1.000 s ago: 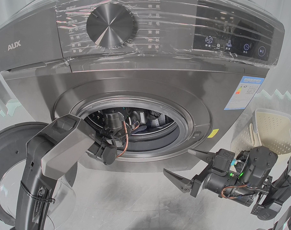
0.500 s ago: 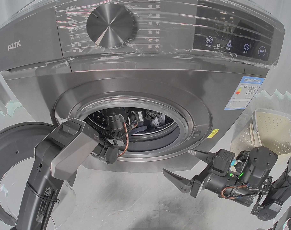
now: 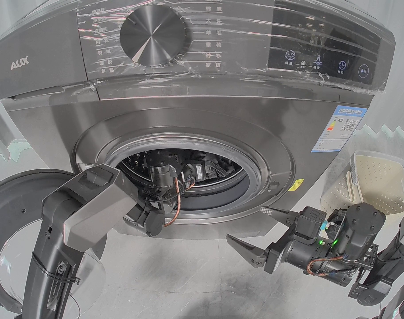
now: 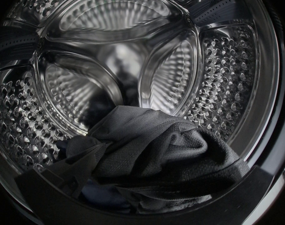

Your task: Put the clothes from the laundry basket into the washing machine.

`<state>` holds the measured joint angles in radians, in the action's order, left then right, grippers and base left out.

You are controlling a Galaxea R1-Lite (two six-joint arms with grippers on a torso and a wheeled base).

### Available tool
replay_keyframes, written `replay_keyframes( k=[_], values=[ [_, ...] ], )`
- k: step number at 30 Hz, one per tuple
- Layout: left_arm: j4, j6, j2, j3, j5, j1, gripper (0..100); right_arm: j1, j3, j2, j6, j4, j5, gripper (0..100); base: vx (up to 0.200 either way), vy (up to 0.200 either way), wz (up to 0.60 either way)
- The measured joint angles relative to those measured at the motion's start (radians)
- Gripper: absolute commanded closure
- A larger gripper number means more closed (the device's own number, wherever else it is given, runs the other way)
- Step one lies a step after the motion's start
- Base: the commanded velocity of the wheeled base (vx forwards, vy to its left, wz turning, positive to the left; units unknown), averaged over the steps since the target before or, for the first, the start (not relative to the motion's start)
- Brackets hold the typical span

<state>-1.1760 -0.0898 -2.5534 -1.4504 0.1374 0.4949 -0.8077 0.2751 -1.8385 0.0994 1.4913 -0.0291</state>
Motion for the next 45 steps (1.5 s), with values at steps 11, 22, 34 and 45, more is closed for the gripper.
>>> replay_keyframes(
  k=[11,22,34,45],
  values=[
    [-0.015,0.014,0.133,0.277,-0.031,0.047,0,0.001,-0.001,0.0,0.0,0.0,0.0,0,0.0,0.0,0.0],
    [-0.153,0.041,0.31,0.612,-0.048,0.108,0,0.001,-0.007,0.005,0.0,-0.001,0.0,0,0.0,0.0,0.0],
    [-0.168,0.048,0.29,0.561,-0.071,0.12,0,-0.004,-0.01,0.006,0.003,-0.001,-0.002,0,0.0,0.0,0.0],
    [-0.069,0.046,0.12,0.309,-0.083,0.092,100,-0.006,-0.009,0.004,0.004,0.0,-0.002,0,0.0,0.0,0.0]
  ],
)
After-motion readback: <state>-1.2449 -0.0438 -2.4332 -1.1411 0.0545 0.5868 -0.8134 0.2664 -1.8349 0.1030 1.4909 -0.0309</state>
